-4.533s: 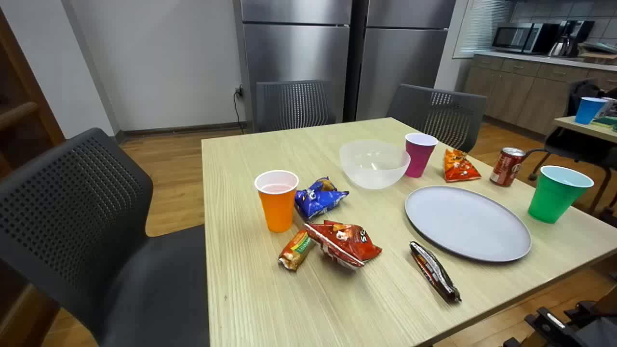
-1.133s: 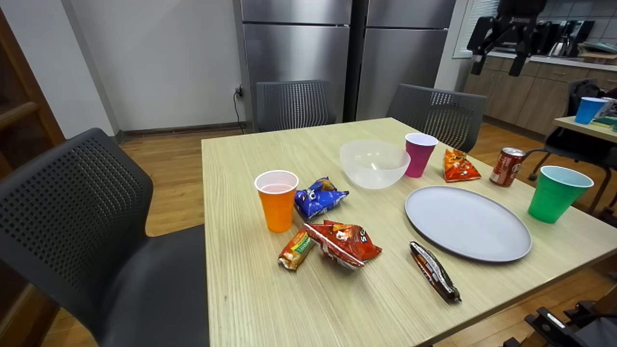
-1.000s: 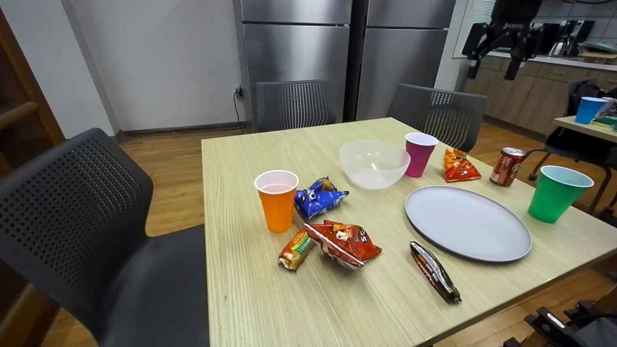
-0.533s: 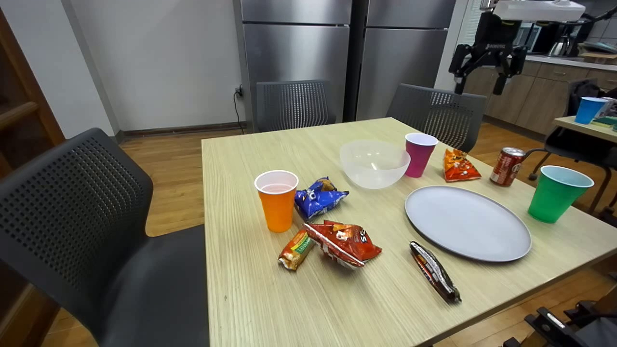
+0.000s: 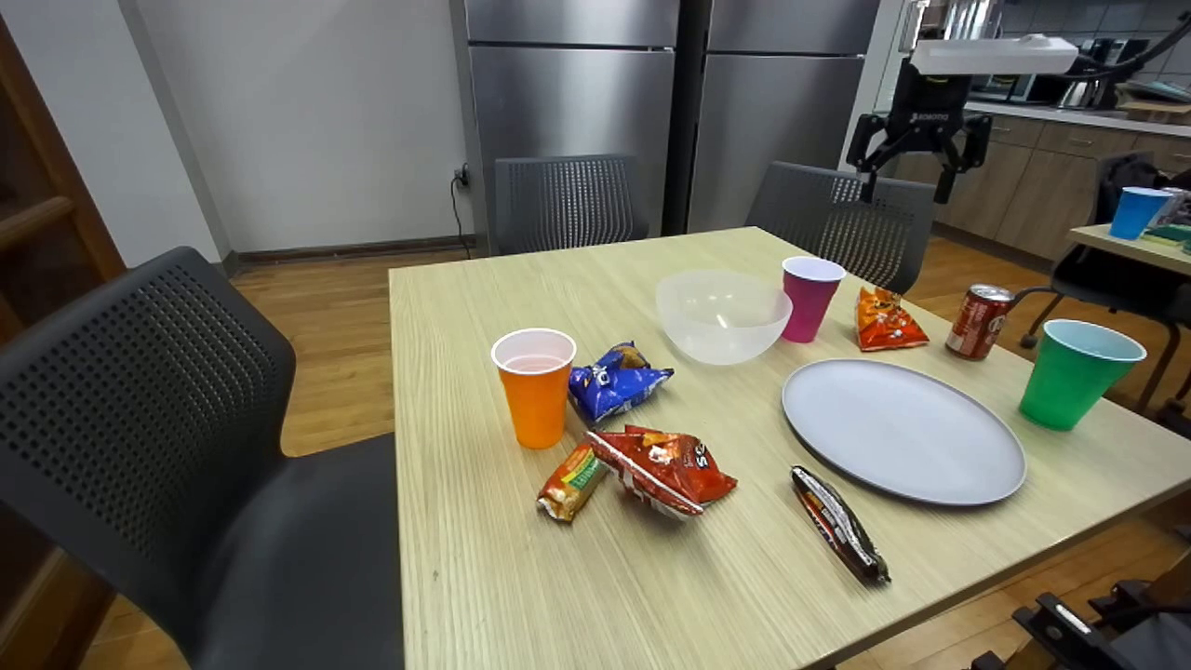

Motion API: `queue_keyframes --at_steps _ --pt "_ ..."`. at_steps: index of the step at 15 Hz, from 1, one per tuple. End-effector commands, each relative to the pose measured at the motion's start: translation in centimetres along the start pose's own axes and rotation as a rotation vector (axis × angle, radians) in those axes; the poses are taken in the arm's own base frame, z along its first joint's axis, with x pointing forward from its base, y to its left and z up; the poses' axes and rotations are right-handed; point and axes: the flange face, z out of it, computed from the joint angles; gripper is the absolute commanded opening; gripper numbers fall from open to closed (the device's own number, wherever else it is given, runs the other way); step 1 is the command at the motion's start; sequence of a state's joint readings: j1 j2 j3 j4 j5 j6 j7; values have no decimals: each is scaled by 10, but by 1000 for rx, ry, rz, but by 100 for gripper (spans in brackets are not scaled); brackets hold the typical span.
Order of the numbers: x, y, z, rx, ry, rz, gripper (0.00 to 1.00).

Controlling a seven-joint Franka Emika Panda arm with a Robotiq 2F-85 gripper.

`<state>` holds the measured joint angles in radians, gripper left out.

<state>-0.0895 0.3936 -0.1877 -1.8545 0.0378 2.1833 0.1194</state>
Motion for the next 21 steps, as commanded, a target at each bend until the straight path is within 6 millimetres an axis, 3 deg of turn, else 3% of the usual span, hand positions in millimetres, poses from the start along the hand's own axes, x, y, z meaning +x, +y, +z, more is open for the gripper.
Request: queue_keyframes --at_steps 1,21 --pt "17 -8 7 -15 -1 67 100" --pt "58 -19 88 -74 -66 196 100"
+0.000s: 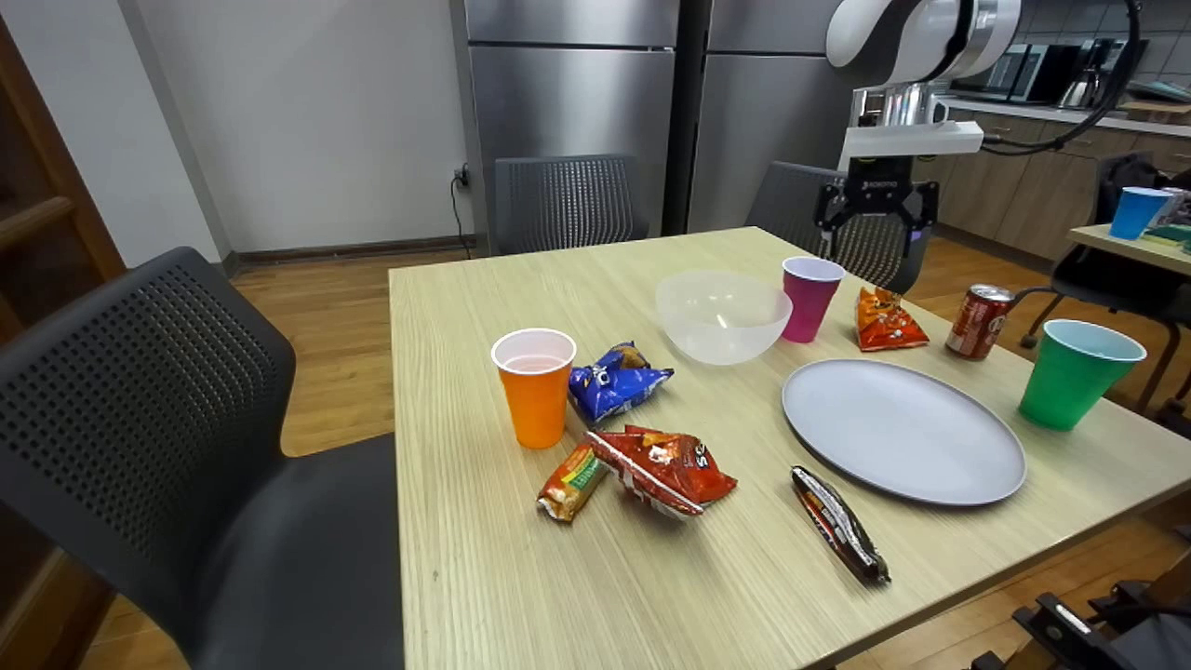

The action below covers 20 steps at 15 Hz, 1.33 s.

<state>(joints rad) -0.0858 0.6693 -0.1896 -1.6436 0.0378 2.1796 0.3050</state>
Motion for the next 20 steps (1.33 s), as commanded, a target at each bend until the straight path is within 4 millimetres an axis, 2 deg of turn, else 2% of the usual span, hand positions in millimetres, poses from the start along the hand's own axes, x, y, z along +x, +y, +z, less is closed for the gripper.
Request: queue_keyframes --at_steps 1,16,17,18,20 --pt "12 -3 5 -14 -15 37 100" --pt "39 -20 35 -29 5 101 100" --pt "40 -21 36 -28 1 101 75" --pt "41 -21 37 -29 0 99 72" --pt "41 -22 39 -30 -4 97 56"
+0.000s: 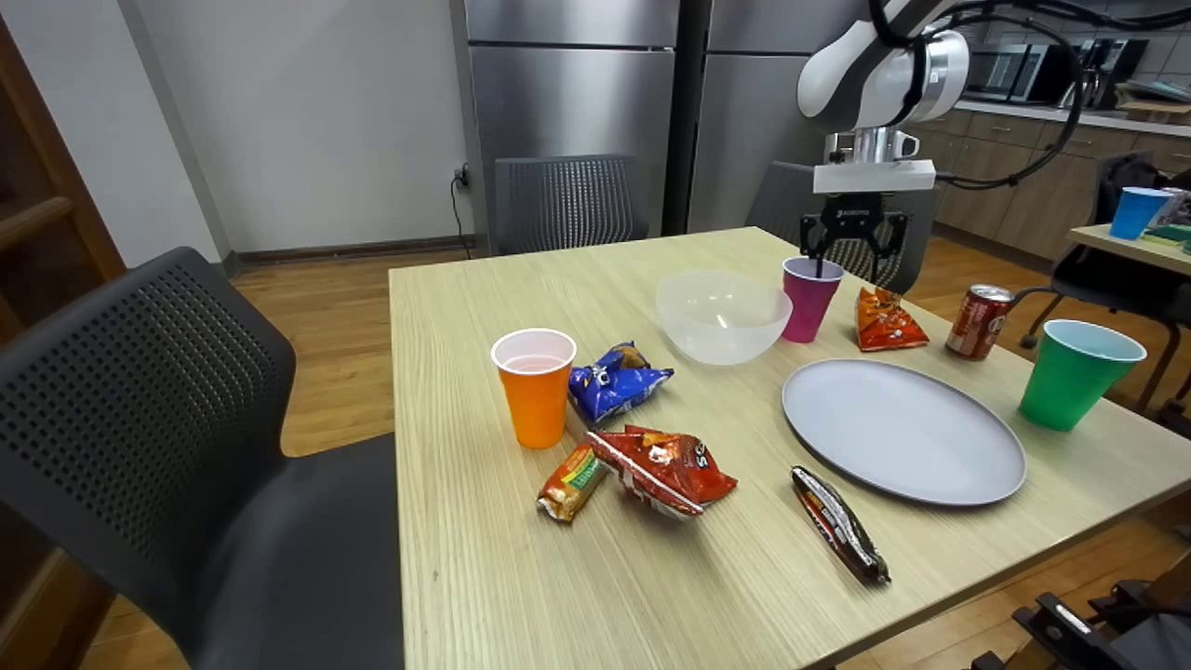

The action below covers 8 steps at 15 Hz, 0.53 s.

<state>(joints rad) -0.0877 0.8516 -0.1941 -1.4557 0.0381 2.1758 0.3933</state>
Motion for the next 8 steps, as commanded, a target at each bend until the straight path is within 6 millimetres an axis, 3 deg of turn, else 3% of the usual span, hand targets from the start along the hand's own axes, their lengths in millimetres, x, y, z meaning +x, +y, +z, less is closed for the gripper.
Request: queue_keyframes --at_steps 1,7,8 --pt "7 -3 -3 -5 -20 22 49" --pt "8 0 -3 -5 -36 25 3" --pt "7 0 -4 -5 -38 25 0"
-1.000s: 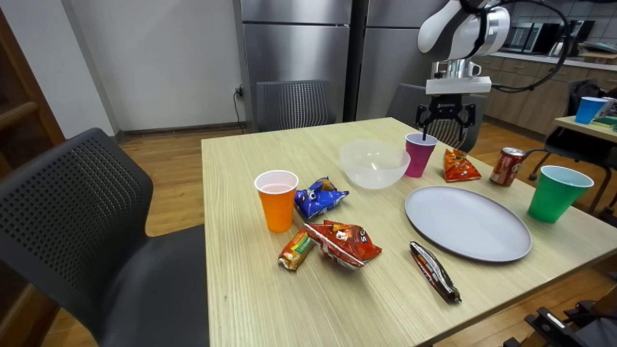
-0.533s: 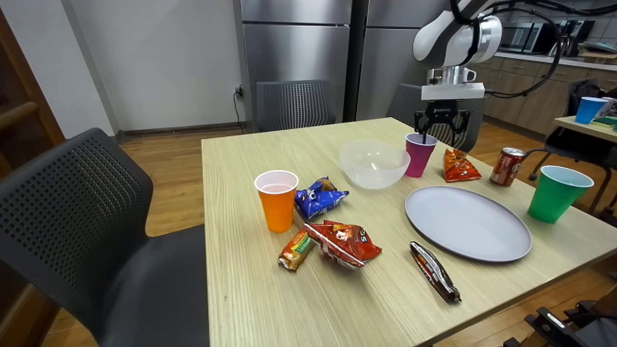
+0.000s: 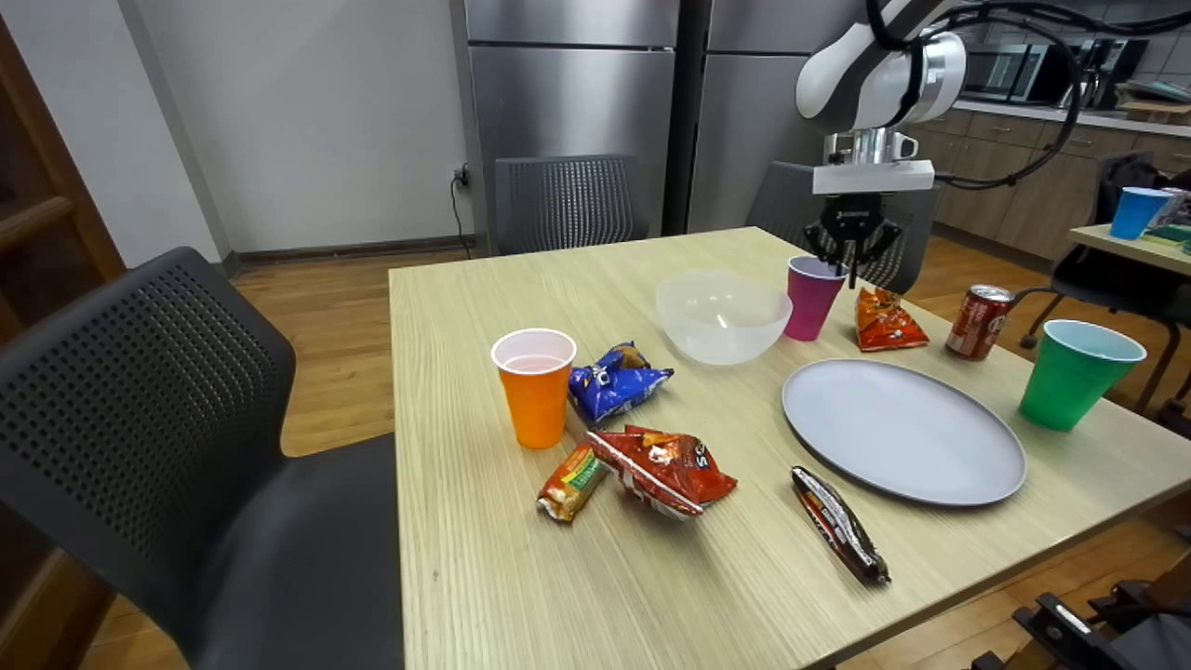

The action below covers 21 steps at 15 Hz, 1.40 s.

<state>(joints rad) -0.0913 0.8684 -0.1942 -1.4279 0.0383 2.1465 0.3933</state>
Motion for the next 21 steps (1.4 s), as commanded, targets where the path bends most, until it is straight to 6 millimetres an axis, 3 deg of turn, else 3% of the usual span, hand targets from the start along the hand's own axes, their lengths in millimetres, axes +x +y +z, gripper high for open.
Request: queue_keyframes --at_steps 1,7,13,21 --pt "4 1 -8 6 -22 24 0" --pt "-2 6 -23 36 -19 26 1" --pt "-14 26 -35 63 -25 45 1" --pt "-53 55 -48 98 -42 74 1"
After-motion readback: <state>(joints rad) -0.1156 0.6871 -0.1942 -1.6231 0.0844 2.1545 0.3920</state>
